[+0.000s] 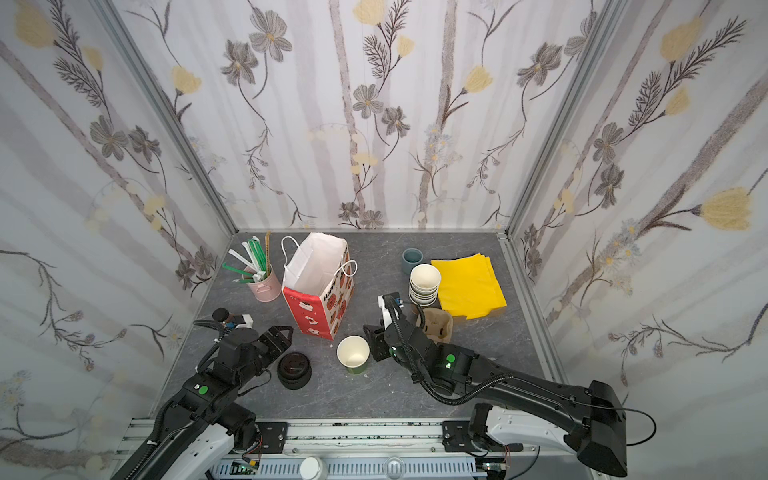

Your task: Pack the takeout coffee

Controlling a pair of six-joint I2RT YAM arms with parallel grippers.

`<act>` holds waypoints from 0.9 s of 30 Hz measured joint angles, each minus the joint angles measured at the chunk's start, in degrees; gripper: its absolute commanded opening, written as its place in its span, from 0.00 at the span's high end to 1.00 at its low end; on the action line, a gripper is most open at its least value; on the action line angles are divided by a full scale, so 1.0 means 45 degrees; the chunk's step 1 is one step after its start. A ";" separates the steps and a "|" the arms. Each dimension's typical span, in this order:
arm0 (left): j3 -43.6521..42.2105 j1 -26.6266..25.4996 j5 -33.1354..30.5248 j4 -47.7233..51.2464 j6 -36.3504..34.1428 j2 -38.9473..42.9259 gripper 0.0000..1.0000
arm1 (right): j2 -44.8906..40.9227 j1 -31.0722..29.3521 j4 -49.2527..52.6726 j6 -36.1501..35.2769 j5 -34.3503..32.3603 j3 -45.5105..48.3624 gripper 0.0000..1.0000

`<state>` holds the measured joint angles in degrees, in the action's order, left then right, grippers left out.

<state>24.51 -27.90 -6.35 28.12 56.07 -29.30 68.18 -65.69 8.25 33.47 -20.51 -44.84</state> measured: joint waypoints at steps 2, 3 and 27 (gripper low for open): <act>0.0073 -0.0398 -0.0457 0.0204 0.0087 -0.0253 0.20 | -0.0083 -0.0058 -0.0146 -0.0053 0.0243 0.0087 0.48; 0.0092 -0.0481 -0.0690 0.0306 0.0102 -0.0408 0.19 | -0.0102 -0.0068 -0.0160 -0.0155 0.0287 0.0136 0.49; -0.0840 -0.0738 -0.0539 0.0743 0.0767 -0.2006 0.21 | -0.0495 -0.0078 -0.0170 -0.0257 0.0442 0.0860 0.46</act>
<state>20.73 -31.22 -8.78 31.46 59.53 -38.33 65.95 -66.04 7.49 32.32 -18.52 -40.97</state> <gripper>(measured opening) 0.801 0.540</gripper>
